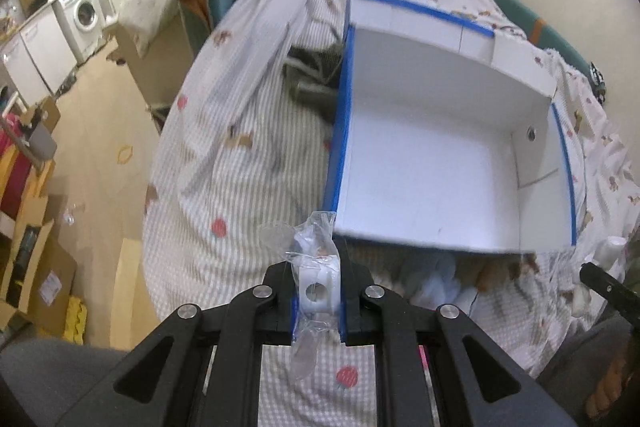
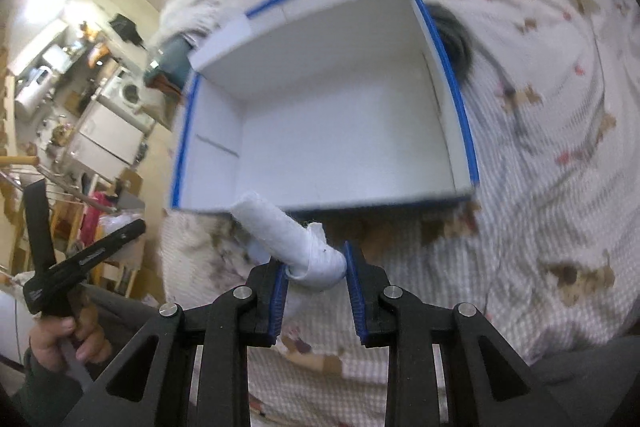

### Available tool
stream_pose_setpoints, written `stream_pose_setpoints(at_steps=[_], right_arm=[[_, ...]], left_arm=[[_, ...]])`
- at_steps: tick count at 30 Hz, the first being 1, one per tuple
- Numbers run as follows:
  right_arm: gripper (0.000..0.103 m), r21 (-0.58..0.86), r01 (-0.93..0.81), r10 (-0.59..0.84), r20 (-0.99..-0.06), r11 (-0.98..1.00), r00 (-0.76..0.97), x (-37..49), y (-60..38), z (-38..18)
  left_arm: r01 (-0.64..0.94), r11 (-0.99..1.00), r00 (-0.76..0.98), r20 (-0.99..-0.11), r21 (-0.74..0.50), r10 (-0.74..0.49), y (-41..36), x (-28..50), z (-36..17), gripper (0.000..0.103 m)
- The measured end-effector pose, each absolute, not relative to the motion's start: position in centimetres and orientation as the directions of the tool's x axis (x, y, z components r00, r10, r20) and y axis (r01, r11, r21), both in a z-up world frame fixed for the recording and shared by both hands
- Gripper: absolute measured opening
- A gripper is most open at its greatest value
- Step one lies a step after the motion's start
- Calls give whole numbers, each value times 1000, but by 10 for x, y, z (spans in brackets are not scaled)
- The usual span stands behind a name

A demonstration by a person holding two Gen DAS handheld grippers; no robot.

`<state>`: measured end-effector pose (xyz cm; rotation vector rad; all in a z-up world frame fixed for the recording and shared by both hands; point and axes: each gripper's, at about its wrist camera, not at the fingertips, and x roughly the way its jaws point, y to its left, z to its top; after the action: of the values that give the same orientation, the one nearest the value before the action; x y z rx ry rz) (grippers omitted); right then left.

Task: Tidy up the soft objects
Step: 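Grasp the white sock with the right tool while the left tool lifts the bag, then carry bag and sock into the box and open both tools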

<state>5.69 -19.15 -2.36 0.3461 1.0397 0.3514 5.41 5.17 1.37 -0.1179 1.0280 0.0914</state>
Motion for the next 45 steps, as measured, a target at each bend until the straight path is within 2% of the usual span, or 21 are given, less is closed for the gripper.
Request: stream_pose_setpoints(at_steps=[9, 16, 19, 22, 24, 28, 45], right_arm=[[29, 423, -165, 441, -718, 891, 539, 99, -203, -2], [29, 422, -162, 435, -705, 892, 560, 137, -195, -16], [29, 395, -168, 416, -708, 903, 571, 144, -193, -28], [29, 323, -149, 347, -739, 935, 578, 147, -191, -40], [29, 348, -146, 368, -745, 926, 557, 149, -189, -48], [29, 311, -178, 358, -787, 933, 503, 152, -175, -63], [29, 268, -150, 301, -913, 952, 275, 170, -157, -120]], left_arm=[[-66, 995, 566, -824, -73, -23, 25, 99, 40, 12], [17, 1000, 585, -810, -21, -27, -13, 131, 31, 12], [5, 1000, 588, -809, -9, -10, -21, 148, 15, 12], [0, 1000, 593, -805, 18, 15, -28, 157, -8, 12], [4, 1000, 587, -809, 23, 16, -29, 159, -22, 12], [1, 1000, 554, -832, 4, 2, -29, 161, -43, 12], [9, 1000, 505, -863, 11, 5, -28, 168, -64, 12]])
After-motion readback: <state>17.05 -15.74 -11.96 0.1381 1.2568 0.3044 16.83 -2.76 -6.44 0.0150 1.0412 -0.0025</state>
